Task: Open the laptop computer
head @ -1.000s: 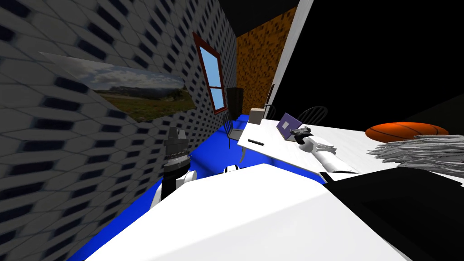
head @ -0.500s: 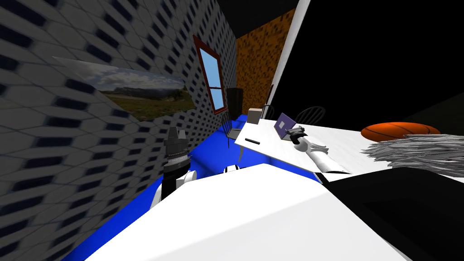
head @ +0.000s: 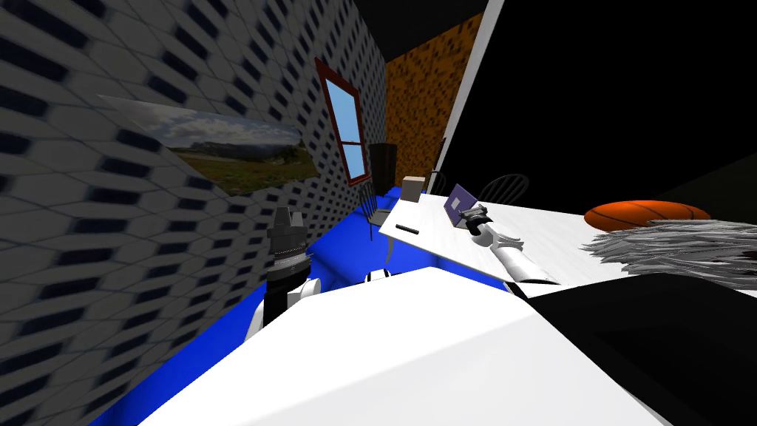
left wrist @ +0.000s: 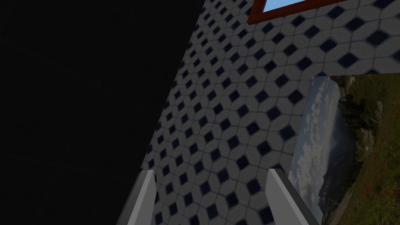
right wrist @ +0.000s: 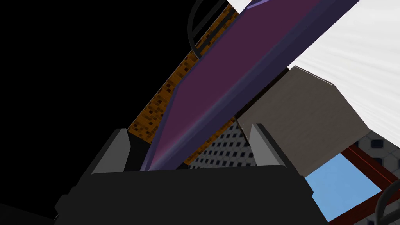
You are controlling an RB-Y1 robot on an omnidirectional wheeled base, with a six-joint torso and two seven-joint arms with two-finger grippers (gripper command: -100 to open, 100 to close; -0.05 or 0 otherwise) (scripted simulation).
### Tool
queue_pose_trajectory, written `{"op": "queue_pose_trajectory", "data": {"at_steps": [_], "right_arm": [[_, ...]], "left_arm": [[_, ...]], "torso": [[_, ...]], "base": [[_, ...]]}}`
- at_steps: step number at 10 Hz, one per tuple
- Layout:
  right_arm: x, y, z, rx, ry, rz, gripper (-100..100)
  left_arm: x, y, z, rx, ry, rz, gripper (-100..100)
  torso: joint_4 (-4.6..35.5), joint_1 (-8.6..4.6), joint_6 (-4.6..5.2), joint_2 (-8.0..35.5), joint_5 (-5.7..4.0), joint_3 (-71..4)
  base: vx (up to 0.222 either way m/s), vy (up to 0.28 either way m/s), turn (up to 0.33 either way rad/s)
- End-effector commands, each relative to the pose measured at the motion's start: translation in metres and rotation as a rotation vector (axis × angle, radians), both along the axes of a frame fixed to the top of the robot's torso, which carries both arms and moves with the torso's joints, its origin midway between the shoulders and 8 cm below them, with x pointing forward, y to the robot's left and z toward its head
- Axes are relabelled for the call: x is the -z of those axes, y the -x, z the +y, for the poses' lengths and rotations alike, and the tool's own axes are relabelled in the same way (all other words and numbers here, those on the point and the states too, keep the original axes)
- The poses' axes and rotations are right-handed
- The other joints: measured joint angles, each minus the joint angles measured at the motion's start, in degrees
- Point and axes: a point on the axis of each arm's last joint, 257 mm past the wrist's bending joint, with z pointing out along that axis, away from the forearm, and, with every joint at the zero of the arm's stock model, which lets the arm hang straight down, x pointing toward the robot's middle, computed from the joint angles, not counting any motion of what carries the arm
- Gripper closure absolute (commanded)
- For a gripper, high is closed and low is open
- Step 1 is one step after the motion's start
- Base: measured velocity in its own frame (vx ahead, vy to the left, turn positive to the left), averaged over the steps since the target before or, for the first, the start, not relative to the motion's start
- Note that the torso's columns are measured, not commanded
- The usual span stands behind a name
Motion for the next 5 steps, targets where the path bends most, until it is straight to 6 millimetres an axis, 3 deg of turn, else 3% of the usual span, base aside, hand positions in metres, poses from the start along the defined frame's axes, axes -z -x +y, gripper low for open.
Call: {"op": "queue_pose_trajectory", "data": {"at_steps": [1, 5], "right_arm": [[0.001, -0.014, 0.023, -0.042, 0.022, -0.005, -100], [0.001, -0.033, 0.055, -0.091, 0.045, -0.018, -100]], "left_arm": [[0.000, 0.000, 0.000, 0.000, 0.000, 0.000, 0], [0.000, 0.000, 0.000, 0.000, 0.000, 0.000, 0]], "torso": [[0.0, 0.01, 0.00, 0.0, 0.00, 0.0], [0.0, 0.10, -0.01, -0.1, 0.04, -0.1]], "base": [[-0.078, -0.098, 0.026], [-0.065, -0.087, 0.027]]}}
